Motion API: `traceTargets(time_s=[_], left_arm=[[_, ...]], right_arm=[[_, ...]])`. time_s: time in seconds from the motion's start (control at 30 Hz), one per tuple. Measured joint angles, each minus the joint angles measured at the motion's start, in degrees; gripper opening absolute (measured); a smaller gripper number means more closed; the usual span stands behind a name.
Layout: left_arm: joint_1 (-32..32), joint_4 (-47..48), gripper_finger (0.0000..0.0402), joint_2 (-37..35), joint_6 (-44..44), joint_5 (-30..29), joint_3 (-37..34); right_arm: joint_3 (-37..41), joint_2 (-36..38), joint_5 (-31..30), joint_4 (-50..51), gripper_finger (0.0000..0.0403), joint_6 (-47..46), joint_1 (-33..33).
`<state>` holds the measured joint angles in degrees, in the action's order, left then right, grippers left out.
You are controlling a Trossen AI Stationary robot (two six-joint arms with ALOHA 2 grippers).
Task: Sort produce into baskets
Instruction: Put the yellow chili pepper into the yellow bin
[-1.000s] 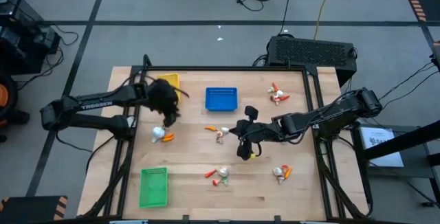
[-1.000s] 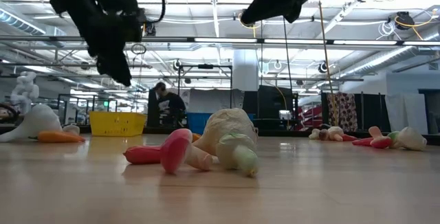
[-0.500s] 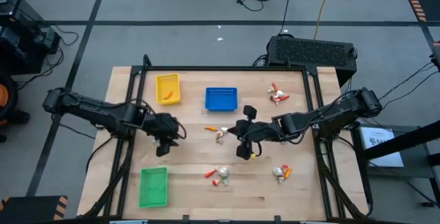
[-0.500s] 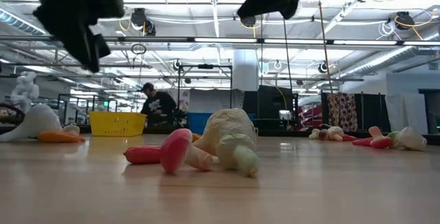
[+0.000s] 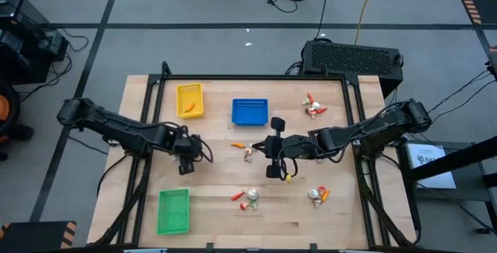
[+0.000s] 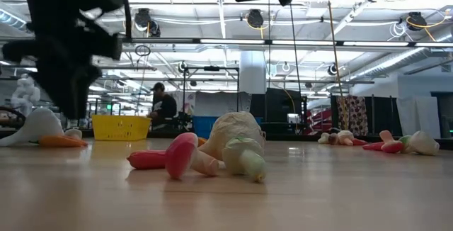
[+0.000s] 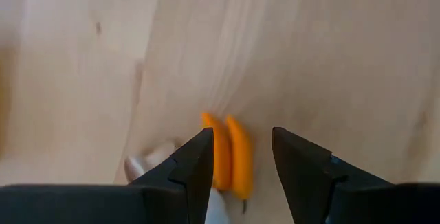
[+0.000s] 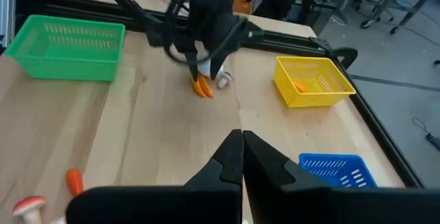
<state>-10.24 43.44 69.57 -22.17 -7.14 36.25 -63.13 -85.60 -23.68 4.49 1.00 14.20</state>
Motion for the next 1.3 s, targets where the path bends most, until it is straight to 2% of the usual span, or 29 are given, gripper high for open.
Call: traceTargets(time_s=[0.23, 1.0, 1.3], left_arm=[[0.0, -0.46, 0.0155, 5.9, 0.52, -1.09, -0.01], [-0.07, -1.24, 0.0155, 6.49, 0.49, 0.7, -0.01], [-0.07, -3.12, 0.0155, 11.95, 0.6, -0.91, 0.16]], right_arm=[[0.0, 0.0, -0.02, 0.22, 0.0, 0.34, 0.0], [0.02, 0.0, 0.0, 3.13, 0.0, -3.52, 0.15], [0.04, 0.0, 0.0, 3.13, 0.0, -3.43, 0.15]])
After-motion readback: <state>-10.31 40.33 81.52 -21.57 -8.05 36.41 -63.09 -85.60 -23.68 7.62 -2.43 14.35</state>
